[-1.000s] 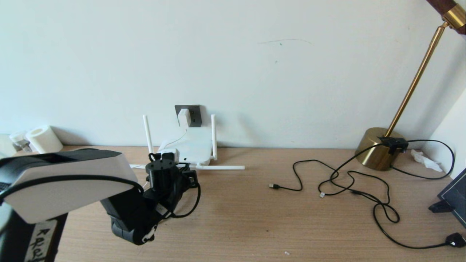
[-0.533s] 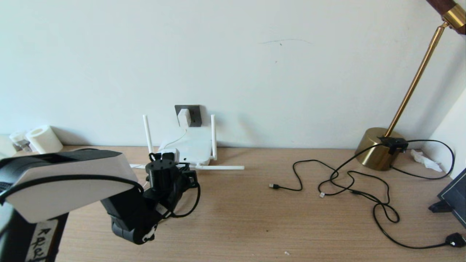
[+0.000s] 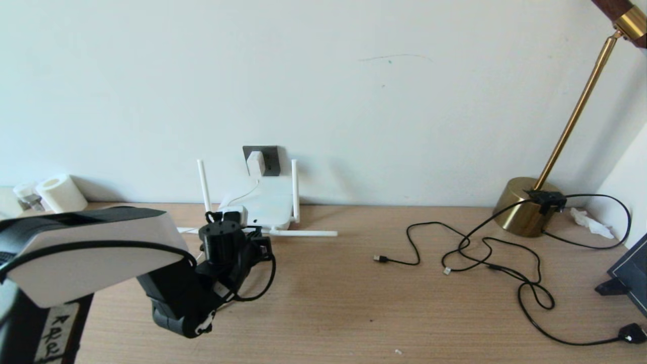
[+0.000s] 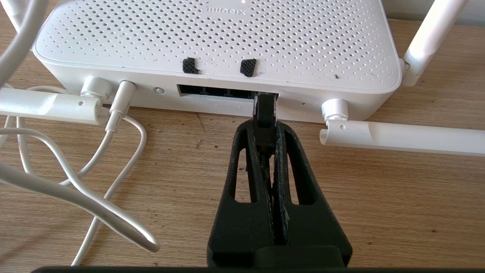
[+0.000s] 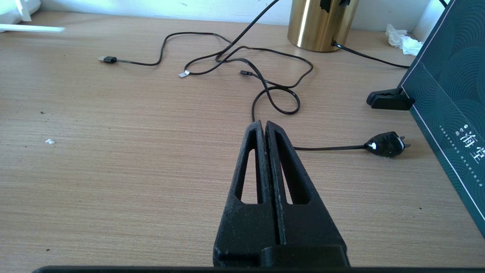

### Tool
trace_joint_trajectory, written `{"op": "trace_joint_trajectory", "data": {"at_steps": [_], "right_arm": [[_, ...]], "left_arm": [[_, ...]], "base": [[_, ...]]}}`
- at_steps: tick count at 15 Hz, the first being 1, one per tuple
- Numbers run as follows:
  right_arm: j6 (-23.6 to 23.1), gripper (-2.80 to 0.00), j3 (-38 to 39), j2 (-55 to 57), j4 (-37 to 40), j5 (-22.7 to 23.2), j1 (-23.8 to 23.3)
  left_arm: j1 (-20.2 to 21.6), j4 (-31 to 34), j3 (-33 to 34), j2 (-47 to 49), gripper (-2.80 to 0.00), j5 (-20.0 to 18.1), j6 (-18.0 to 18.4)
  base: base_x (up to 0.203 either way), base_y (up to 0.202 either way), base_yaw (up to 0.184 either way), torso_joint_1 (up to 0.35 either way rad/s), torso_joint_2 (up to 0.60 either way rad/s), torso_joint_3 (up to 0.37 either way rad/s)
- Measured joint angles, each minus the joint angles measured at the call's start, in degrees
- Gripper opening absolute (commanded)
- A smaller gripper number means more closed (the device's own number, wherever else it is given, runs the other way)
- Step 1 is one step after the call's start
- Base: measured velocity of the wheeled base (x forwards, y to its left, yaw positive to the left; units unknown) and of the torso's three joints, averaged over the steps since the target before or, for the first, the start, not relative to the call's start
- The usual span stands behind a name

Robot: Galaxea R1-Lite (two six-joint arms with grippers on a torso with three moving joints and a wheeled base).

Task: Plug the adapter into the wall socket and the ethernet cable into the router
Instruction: Plug cable into router interface

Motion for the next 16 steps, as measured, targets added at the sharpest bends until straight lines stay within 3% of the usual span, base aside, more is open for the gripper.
{"op": "trace_joint_trajectory", "data": {"at_steps": [16], "right_arm": [[0.0,-2.8,0.0,0.0,0.0,0.0,0.0]], "left_arm": [[0.8,0.1,-0.6,0.4,-2.8,-2.3,1.2]], "base": [[0.0,0.0,0.0,0.0,0.0,0.0]]}}
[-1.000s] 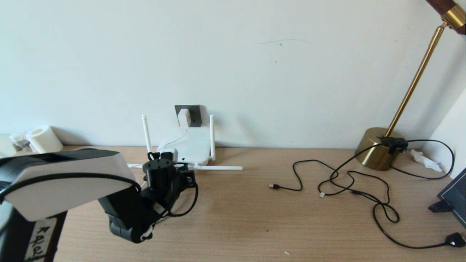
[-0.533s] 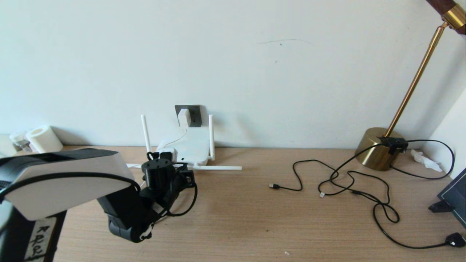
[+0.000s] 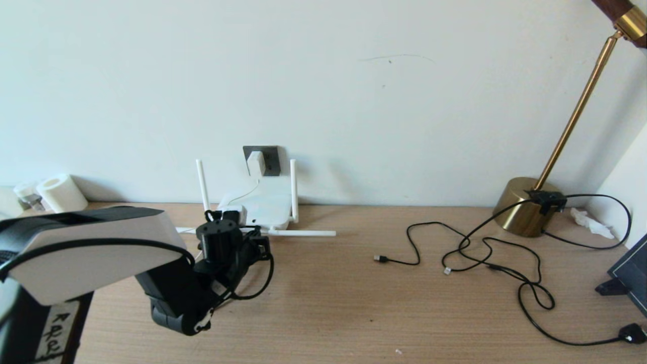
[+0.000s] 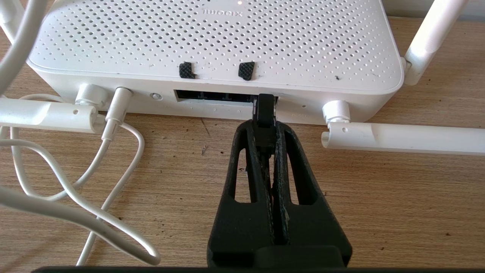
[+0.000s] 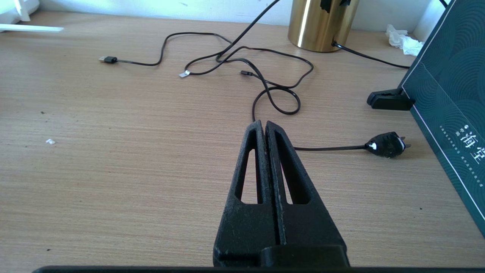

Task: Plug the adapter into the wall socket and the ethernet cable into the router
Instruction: Plug cable into router interface

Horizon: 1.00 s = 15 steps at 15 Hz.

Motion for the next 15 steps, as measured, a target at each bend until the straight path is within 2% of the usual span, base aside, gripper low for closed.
{"op": "trace_joint_trajectory", "data": {"at_steps": [15], "right_arm": [[0.0,-2.8,0.0,0.0,0.0,0.0,0.0]], "left_arm": [[0.1,0.2,-3.1,1.9,-2.8,-0.9,0.4]], "base": [[0.0,0.0,0.0,0.0,0.0,0.0]]}}
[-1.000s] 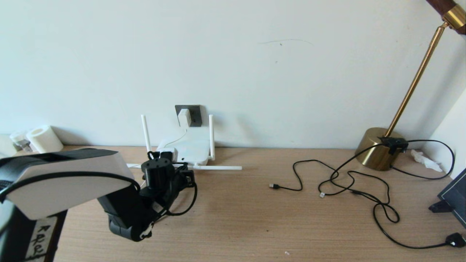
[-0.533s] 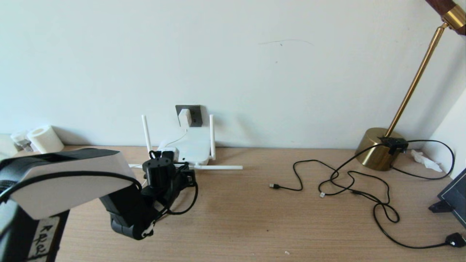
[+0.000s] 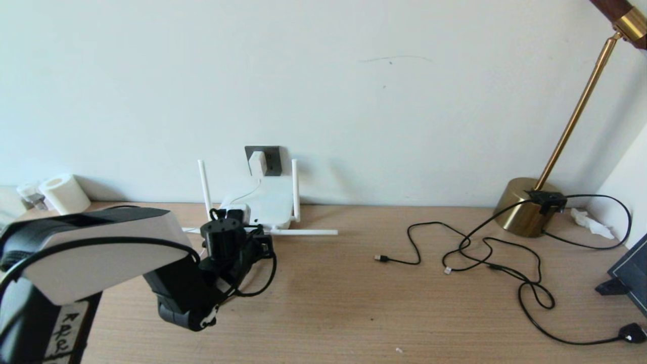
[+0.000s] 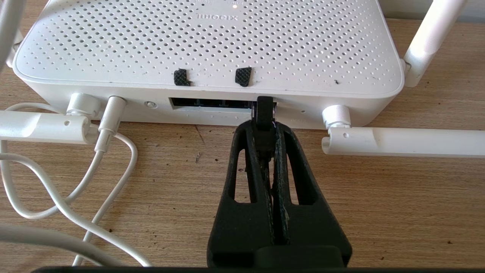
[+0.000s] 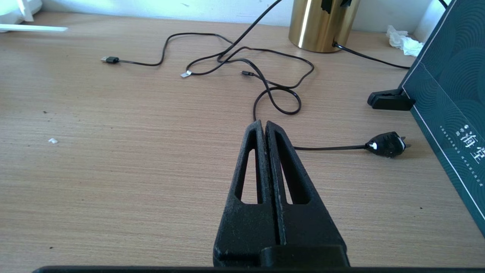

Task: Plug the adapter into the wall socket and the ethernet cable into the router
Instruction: Plug cable into router interface

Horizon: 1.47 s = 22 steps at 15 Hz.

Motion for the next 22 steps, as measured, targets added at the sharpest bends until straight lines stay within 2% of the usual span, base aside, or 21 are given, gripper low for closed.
{"op": "trace_joint_trajectory", "data": {"at_steps": [8,9,16,22], "right_arm": [[0.0,-2.8,0.0,0.0,0.0,0.0,0.0],[0.0,-2.8,0.0,0.0,0.0,0.0,0.0],[0.0,-2.8,0.0,0.0,0.0,0.0,0.0],[0.0,-2.8,0.0,0.0,0.0,0.0,0.0]], "left_arm": [[0.0,-0.3,-1.4,1.0,-2.8,-0.1,0.0],[0.0,-0.4,-1.4,1.2,0.0,-0.1,0.0],[-0.3,-1.1,0.5,0.2,0.0,-0.2,-0.3],[-1.0,-3.9,7.5,-3.5,0.0,0.0,-0.2]], "base": [[0.0,0.0,0.0,0.0,0.0,0.0],[0.0,0.0,0.0,0.0,0.0,0.0],[0.0,0.0,0.0,0.0,0.0,0.0],[0.0,0.0,0.0,0.0,0.0,0.0]]}}
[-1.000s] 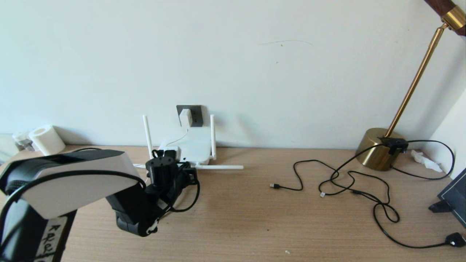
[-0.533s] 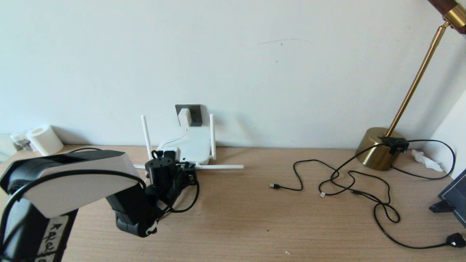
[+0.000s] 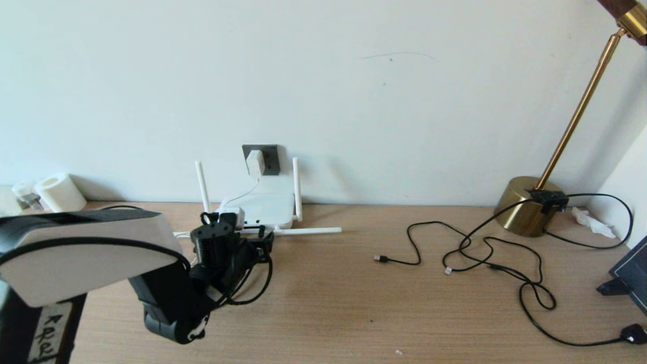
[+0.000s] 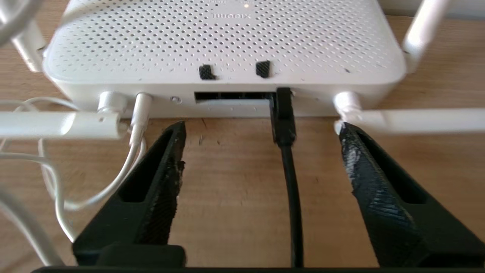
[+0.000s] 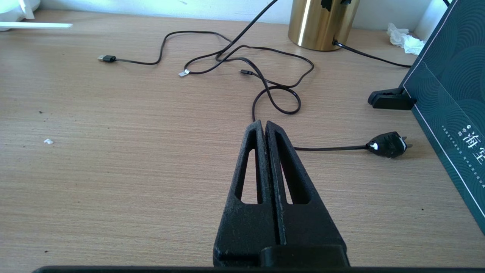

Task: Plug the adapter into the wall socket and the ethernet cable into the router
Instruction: Plug cable into router interface

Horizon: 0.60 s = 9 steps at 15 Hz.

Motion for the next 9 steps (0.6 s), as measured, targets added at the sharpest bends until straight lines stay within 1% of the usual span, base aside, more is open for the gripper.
{"op": "trace_joint_trajectory", "data": {"at_steps": [5,9], "right_arm": [[0.0,-2.8,0.0,0.0,0.0,0.0,0.0],[0.0,-2.8,0.0,0.0,0.0,0.0,0.0]], "left_arm": [[-0.2,-4.4,5.3,-1.7,0.0,0.2,0.1],[-1.2,-6.0,13.4,-8.0,0.0,0.0,0.1]], "base": [[0.0,0.0,0.0,0.0,0.0,0.0],[0.0,0.0,0.0,0.0,0.0,0.0]]}}
